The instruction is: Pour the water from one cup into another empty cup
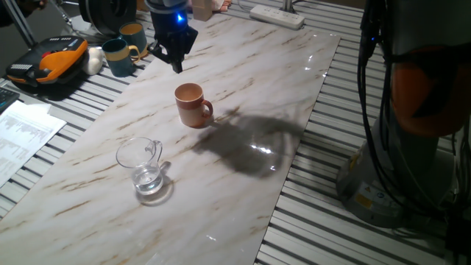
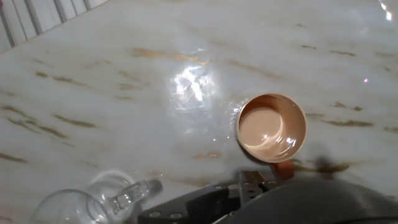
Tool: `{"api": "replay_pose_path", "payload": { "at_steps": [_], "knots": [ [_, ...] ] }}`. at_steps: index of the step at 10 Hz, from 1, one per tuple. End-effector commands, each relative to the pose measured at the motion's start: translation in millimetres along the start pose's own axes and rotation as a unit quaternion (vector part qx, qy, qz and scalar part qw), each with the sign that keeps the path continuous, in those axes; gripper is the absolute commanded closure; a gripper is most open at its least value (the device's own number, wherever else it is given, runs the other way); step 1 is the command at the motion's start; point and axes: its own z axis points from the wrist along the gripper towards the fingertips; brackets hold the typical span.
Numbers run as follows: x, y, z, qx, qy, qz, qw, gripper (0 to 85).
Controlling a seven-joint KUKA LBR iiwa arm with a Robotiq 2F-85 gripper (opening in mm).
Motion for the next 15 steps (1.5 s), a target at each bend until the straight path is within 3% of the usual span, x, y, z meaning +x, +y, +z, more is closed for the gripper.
{"api": "replay_pose_path", "payload": {
  "at_steps": [1, 5, 6, 7, 8, 9, 11, 12, 13, 14, 15],
  "knots": [
    [1.1, 3.3, 0.2, -0.005, 0.002, 0.023, 0.9997, 85.0],
    [9.7, 15.1, 5.5, -0.013, 0.003, 0.049, 0.9987, 85.0],
    [11.1, 17.4, 5.9, -0.014, 0.002, 0.054, 0.9984, 68.0],
    [12.5, 19.8, 6.3, -0.018, 0.002, 0.060, 0.9980, 68.0],
    [13.5, 22.0, 6.2, -0.007, -0.004, 0.057, 0.9983, 68.0],
    [14.4, 24.0, 6.1, -0.002, -0.008, 0.061, 0.9981, 51.0],
    [15.4, 27.9, 6.4, 0.003, -0.012, 0.060, 0.9981, 51.0],
    [16.1, 28.9, 6.5, 0.001, 0.000, 0.054, 0.9986, 68.0],
    [16.0, 28.4, 6.5, -0.013, 0.015, 0.046, 0.9987, 85.0],
    [16.2, 28.7, 6.4, -0.012, 0.019, 0.052, 0.9984, 85.0],
    [17.5, 30.4, 7.3, 0.003, 0.025, 0.073, 0.9970, 85.0]
  ]
}}
